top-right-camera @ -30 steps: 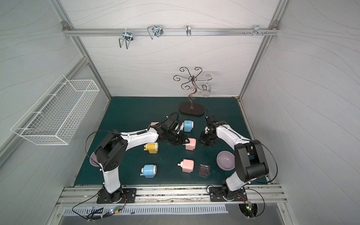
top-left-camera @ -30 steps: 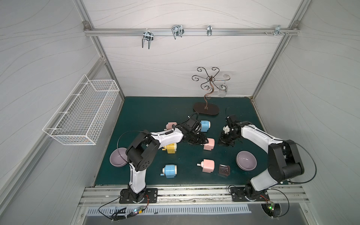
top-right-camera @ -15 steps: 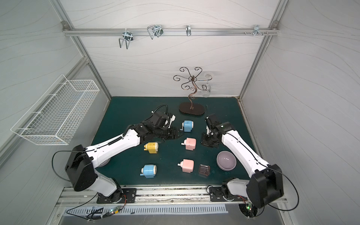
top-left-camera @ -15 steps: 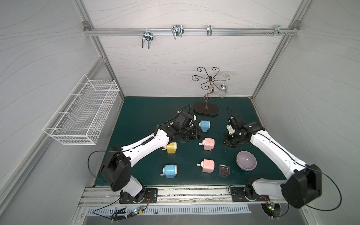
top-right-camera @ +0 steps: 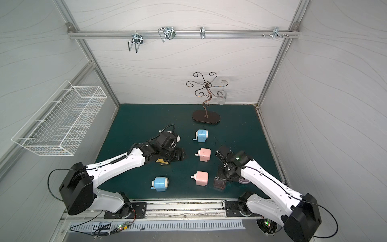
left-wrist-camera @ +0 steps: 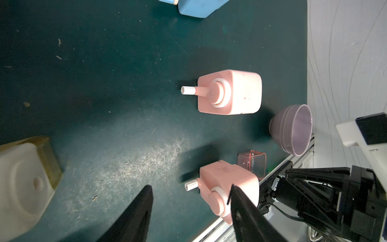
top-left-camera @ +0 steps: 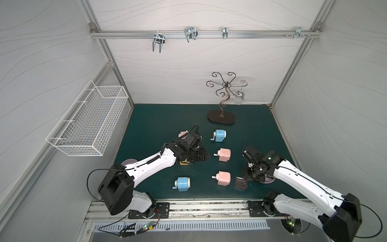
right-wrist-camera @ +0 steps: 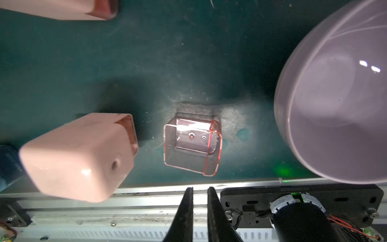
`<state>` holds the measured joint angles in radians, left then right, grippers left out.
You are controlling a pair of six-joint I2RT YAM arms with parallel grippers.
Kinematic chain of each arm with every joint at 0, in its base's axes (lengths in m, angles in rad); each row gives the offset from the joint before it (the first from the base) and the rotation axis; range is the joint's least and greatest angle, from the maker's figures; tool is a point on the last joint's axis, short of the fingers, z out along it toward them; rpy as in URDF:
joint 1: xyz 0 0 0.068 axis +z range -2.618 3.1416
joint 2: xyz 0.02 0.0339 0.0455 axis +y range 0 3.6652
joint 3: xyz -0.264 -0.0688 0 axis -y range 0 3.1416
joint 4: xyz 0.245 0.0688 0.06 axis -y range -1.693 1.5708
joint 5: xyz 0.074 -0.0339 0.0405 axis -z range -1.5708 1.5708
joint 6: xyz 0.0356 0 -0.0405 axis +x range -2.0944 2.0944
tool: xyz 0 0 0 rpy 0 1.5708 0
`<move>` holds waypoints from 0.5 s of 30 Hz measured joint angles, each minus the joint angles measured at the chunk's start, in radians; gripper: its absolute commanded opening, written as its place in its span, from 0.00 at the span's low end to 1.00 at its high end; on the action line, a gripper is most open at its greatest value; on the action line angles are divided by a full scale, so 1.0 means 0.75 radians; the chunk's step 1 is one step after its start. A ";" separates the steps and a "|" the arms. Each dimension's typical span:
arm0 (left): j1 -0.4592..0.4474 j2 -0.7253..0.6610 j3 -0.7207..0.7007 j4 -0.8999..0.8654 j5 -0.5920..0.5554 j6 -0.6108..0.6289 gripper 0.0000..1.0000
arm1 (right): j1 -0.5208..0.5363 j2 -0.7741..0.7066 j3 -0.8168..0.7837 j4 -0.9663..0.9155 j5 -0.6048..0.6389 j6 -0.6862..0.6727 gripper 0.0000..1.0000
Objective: Put the tray back into the pencil sharpener
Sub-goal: Pick up the container from the center of the board.
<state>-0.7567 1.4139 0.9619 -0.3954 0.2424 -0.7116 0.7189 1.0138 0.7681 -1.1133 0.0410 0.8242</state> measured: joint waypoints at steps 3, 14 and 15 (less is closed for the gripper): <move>-0.001 -0.005 -0.002 0.004 0.000 -0.001 0.62 | 0.009 -0.001 -0.032 -0.003 0.012 0.033 0.18; -0.005 -0.004 -0.047 0.031 0.006 -0.017 0.62 | 0.011 0.052 -0.125 0.033 0.011 0.065 0.19; -0.006 -0.003 -0.047 0.032 0.006 -0.019 0.62 | 0.011 0.062 -0.129 0.045 0.008 0.065 0.19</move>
<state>-0.7609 1.4117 0.9268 -0.3717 0.2470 -0.7258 0.7273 1.0603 0.6712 -1.0798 0.0467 0.8730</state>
